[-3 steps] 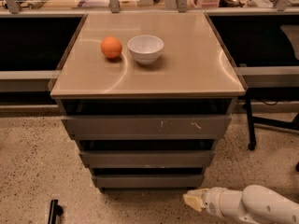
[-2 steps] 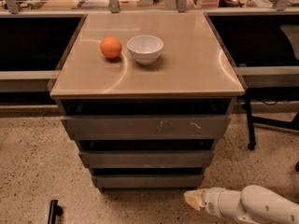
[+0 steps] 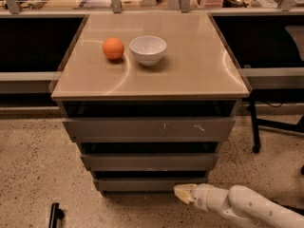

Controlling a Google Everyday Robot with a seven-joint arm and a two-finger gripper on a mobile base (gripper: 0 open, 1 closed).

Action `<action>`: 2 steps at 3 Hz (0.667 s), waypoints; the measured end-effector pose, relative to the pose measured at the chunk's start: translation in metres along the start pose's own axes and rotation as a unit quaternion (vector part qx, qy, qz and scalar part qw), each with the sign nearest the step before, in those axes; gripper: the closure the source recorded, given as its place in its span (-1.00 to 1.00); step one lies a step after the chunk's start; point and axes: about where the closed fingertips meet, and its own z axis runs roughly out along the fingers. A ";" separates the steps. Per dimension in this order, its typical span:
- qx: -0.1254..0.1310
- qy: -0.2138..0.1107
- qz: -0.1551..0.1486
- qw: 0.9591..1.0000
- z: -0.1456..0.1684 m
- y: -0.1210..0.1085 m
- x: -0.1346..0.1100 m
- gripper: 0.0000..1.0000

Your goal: Open bottom drawer

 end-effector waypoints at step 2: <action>-0.076 -0.049 0.019 0.996 0.070 -0.026 0.026 1.00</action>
Offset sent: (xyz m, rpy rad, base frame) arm 0.0242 0.0209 -0.0303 0.0905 -0.0456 0.0626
